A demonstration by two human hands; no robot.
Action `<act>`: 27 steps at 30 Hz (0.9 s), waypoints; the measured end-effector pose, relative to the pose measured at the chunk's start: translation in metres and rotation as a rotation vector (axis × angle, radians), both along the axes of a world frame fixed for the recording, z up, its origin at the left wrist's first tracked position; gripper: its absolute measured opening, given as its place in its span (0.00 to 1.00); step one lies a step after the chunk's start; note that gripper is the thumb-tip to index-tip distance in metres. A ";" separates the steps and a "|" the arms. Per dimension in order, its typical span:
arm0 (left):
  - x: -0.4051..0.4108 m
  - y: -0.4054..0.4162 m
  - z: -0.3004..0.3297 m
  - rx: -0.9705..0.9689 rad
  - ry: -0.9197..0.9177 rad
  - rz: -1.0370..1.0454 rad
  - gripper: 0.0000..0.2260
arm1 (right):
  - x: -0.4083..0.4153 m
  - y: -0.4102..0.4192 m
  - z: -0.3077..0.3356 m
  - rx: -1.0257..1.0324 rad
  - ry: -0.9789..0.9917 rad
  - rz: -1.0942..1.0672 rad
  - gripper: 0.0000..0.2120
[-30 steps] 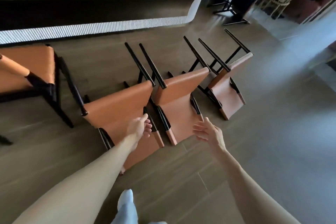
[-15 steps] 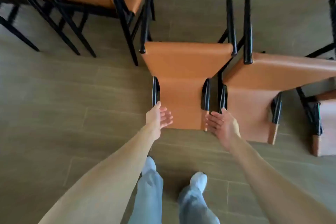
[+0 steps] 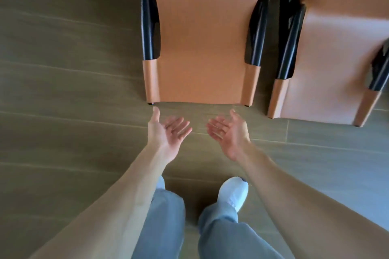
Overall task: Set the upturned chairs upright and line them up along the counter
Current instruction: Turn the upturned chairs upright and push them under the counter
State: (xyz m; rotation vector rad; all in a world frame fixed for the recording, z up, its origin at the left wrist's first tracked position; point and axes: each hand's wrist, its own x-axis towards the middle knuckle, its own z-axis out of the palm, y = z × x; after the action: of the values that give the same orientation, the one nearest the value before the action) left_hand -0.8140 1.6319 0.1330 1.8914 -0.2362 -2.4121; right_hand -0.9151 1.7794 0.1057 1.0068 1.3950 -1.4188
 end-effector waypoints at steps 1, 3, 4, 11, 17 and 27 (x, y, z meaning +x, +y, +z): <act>0.001 0.004 -0.029 0.012 -0.004 0.023 0.33 | 0.002 0.005 -0.027 -0.006 -0.015 -0.035 0.26; -0.003 0.011 -0.076 0.025 -0.014 -0.006 0.35 | -0.001 0.014 -0.071 -0.017 -0.038 -0.107 0.29; -0.008 0.015 -0.096 0.014 -0.022 -0.058 0.35 | -0.006 0.016 -0.092 -0.033 -0.038 -0.149 0.30; -0.058 0.021 -0.187 -0.008 0.010 -0.106 0.33 | -0.047 0.005 -0.178 -0.199 -0.011 -0.307 0.34; -0.070 0.004 -0.198 0.042 0.059 0.069 0.30 | -0.054 -0.018 -0.183 -0.210 -0.042 -0.473 0.33; -0.050 0.021 -0.141 0.089 0.116 0.124 0.33 | -0.044 -0.004 -0.110 -0.187 -0.114 -0.366 0.27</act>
State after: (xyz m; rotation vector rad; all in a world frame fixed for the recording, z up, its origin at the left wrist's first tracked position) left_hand -0.8638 1.6527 -0.0078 1.7347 -0.0050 -2.4758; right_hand -0.9592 1.7749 -0.0046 1.2408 1.0071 -1.6916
